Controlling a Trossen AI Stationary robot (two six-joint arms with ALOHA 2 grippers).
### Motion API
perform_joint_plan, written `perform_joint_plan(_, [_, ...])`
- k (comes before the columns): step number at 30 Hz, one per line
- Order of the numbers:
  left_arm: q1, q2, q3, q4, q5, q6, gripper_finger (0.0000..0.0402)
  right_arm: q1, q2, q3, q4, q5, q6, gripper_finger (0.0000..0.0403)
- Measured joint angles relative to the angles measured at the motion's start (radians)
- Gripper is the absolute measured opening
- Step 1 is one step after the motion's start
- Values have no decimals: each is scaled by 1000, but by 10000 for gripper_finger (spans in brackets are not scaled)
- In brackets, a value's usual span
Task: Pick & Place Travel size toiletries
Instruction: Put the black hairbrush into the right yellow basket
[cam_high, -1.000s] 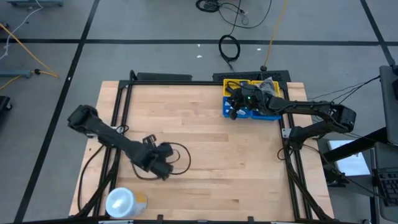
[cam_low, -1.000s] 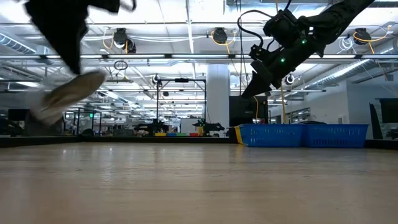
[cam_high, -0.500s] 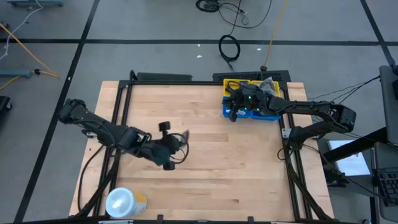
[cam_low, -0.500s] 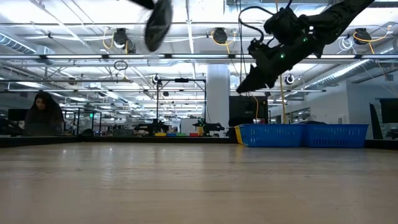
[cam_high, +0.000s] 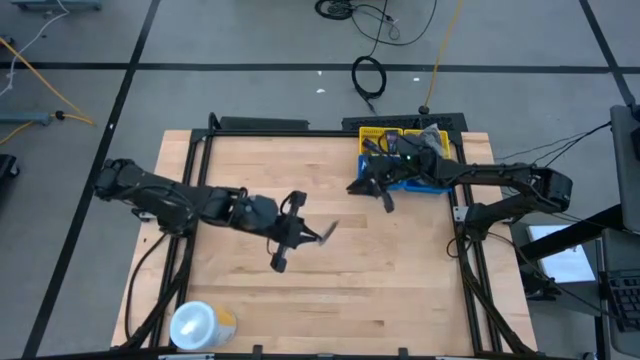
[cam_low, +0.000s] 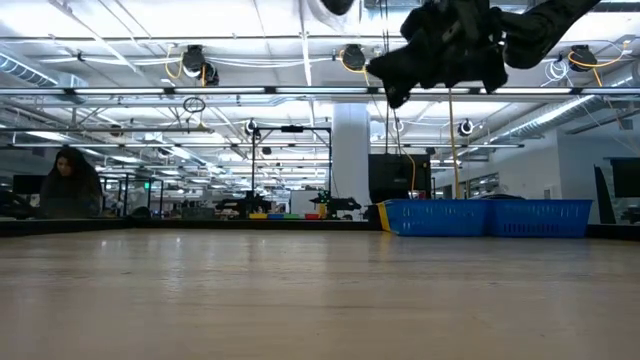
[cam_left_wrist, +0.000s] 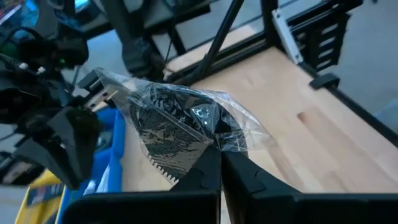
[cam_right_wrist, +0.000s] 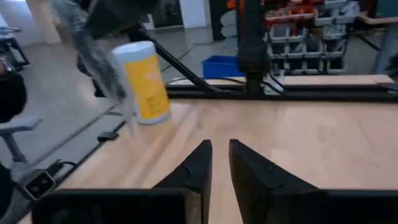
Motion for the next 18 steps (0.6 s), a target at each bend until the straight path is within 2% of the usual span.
perform_joint_plan(6, [54, 0, 0, 41, 113, 38, 0, 72, 0, 0, 53, -16, 32, 71])
perform_joint_plan(9, [76, 0, 0, 42, 165, 47, 0, 103, 0, 0, 80, -58, 27, 90])
perform_joint_plan(13, [91, 0, 0, 40, 191, 43, 0, 126, 0, 0, 135, -137, 42, 121])
perform_joint_plan(18, [91, 0, 0, 44, 195, 47, 0, 147, 0, 0, 166, -130, 52, 158])
